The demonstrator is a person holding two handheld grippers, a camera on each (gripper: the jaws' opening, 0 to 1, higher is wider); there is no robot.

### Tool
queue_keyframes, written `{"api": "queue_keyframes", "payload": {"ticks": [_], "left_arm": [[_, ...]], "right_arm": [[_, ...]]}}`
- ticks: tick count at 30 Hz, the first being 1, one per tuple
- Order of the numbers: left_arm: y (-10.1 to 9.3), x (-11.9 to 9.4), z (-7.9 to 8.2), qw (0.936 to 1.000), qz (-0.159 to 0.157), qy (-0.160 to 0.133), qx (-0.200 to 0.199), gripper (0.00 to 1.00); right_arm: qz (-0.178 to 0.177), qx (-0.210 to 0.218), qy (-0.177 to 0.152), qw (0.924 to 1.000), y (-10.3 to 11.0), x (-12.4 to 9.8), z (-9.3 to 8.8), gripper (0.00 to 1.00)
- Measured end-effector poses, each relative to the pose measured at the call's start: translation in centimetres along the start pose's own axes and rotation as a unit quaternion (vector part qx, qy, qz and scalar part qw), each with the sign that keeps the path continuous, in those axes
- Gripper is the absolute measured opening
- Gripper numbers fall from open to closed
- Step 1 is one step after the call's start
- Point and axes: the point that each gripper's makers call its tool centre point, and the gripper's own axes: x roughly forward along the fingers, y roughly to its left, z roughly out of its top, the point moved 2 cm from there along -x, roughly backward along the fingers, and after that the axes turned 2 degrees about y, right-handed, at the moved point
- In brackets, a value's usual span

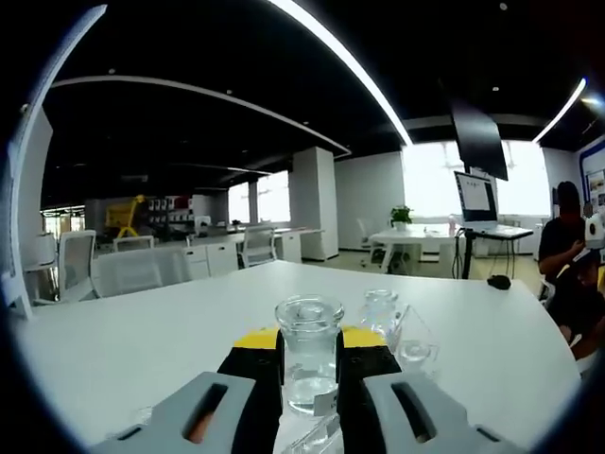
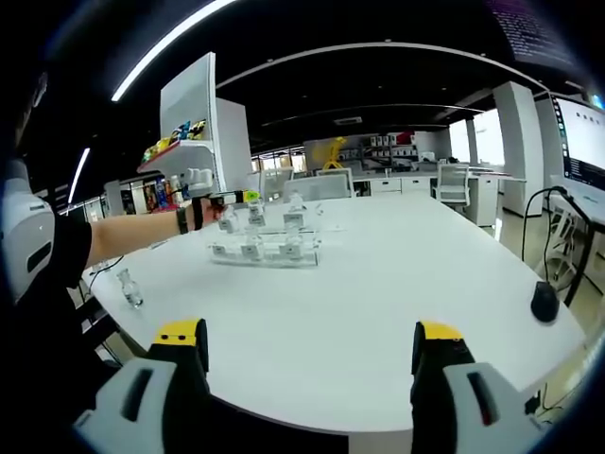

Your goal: Identify the label on the chemical reagent bottle, grasp the chemical reagent bottle, and place it in the designated position on the reagent rack

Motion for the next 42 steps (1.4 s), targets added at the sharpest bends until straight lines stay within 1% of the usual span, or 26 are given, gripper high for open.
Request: {"api": "queue_keyframes", "payload": {"ticks": [4,10,17,21,25,28,29,33,40,42], "left_arm": [[-0.1,0.1,-0.4,0.9999,0.006,0.011,0.002,0.2],[-0.4,0.3,-0.8,0.9999,0.008,0.01,0.004,0.19],[-0.4,0.3,-1.8,0.9998,0.015,0.014,0.001,0.19],[-0.4,0.3,-2.1,0.9997,0.014,0.014,-0.012,0.2],[-0.3,0.4,-2.8,0.9995,0.017,0.02,-0.016,0.2],[-0.4,0.4,-3.3,0.9994,0.018,0.028,-0.011,0.21],[-0.5,0.4,-3.3,0.9995,0.019,0.027,-0.001,0.21],[-0.7,0.3,-3.5,0.9993,0.022,0.027,0.011,0.21],[-0.6,0.2,-3.5,0.9993,0.025,0.025,0.011,0.22],[-0.6,0.1,-3.4,0.9994,0.024,0.024,0.005,0.23]], "right_arm": [[0.001,0.0,-0.001,1.0,0.0,0.0,0.1,0.85],[0.0,0.001,0.0,1.0,-0.1,0.0,-0.1,0.85],[0.0,0.003,0.001,1.0,-0.2,0.0,-0.4,0.85],[0.0,0.003,0.001,1.0,-0.2,0.0,-0.4,0.85],[0.0,0.005,0.001,1.0,-0.3,0.1,-0.5,0.85],[0.001,0.005,0.002,1.0,-0.3,0.2,-0.5,0.85],[0.001,0.005,0.002,1.0,-0.3,0.2,-0.5,0.85],[0.002,0.005,0.002,1.0,-0.2,0.2,-0.5,0.85],[0.003,0.004,0.002,1.0,-0.1,0.1,-0.6,0.85],[0.001,0.005,0.002,1.0,-0.2,0.0,-0.6,0.85]]}}
